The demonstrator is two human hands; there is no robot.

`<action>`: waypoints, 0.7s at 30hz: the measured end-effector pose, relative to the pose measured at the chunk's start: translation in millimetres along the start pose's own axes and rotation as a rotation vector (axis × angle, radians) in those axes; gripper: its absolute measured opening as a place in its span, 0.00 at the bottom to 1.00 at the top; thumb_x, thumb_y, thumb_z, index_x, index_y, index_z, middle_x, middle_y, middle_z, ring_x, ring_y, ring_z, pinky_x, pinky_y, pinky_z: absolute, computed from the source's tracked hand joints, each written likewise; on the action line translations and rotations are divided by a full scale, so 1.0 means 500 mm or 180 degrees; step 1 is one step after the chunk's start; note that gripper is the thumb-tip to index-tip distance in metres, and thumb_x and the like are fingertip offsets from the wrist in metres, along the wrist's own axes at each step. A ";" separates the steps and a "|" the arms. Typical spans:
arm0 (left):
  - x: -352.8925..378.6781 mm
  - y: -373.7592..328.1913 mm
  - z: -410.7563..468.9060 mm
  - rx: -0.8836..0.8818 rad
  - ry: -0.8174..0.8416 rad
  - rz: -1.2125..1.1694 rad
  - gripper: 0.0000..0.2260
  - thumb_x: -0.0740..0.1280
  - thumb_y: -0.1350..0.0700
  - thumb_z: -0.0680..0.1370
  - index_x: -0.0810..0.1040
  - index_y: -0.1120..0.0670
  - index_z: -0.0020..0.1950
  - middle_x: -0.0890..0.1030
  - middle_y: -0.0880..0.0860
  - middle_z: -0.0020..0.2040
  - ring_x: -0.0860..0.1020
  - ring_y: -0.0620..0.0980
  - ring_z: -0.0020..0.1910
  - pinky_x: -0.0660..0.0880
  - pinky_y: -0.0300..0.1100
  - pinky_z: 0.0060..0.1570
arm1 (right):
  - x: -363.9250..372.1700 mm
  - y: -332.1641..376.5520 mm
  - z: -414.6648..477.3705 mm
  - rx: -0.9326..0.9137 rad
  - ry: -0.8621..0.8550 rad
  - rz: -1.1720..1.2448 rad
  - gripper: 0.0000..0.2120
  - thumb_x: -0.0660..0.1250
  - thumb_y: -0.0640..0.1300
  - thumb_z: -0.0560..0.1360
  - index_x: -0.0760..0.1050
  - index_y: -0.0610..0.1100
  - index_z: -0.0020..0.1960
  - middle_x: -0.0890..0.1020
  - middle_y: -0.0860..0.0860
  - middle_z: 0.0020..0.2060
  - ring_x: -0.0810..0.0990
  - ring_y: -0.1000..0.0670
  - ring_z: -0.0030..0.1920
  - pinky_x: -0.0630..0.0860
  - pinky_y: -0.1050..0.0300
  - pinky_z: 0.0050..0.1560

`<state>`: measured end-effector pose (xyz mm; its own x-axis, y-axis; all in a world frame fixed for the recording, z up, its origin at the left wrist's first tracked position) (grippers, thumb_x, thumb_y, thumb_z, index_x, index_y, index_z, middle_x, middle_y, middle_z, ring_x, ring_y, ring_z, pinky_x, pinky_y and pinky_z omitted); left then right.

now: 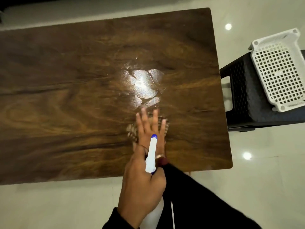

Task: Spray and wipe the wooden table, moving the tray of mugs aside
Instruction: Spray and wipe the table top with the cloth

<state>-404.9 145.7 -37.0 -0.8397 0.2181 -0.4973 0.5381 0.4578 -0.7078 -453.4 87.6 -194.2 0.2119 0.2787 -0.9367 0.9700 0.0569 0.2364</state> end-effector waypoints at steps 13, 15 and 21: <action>-0.059 -0.045 0.087 0.0217 -0.0095 0.0044 0.08 0.69 0.59 0.72 0.72 0.52 0.47 0.76 0.53 0.42 0.77 0.55 0.41 0.78 0.59 0.41 | -0.128 -0.297 0.188 0.1791 -0.0103 0.0383 0.43 0.60 0.57 0.76 0.48 0.45 0.86 0.46 0.47 0.86 0.44 0.32 0.84 0.49 0.21 0.77; -0.063 -0.058 0.107 0.0264 -0.0189 0.0076 0.08 0.67 0.56 0.70 0.71 0.52 0.46 0.76 0.53 0.40 0.77 0.55 0.39 0.78 0.58 0.40 | -0.131 -0.229 0.260 0.1530 -0.0162 0.0248 0.44 0.59 0.59 0.76 0.48 0.45 0.86 0.45 0.46 0.86 0.44 0.32 0.83 0.49 0.23 0.78; -0.062 -0.097 0.179 0.0337 -0.0217 0.0078 0.08 0.68 0.58 0.70 0.73 0.52 0.47 0.75 0.46 0.38 0.76 0.46 0.38 0.71 0.35 0.36 | -0.043 -0.024 0.155 -0.0232 0.0155 -0.0019 0.28 0.37 0.46 0.87 0.60 0.48 0.84 0.57 0.48 0.84 0.60 0.35 0.82 0.68 0.27 0.71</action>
<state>-398.2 39.5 -32.1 -0.8213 0.1674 -0.5454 0.5660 0.3588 -0.7422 -460.4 6.6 -196.8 0.1984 0.3243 -0.9249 0.9596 0.1278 0.2507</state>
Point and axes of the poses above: each hand's wrist, its own z-axis towards the middle knuckle, its own x-axis out of the palm, y = z × x, the point moved 4 cm from there along z, towards the middle knuckle
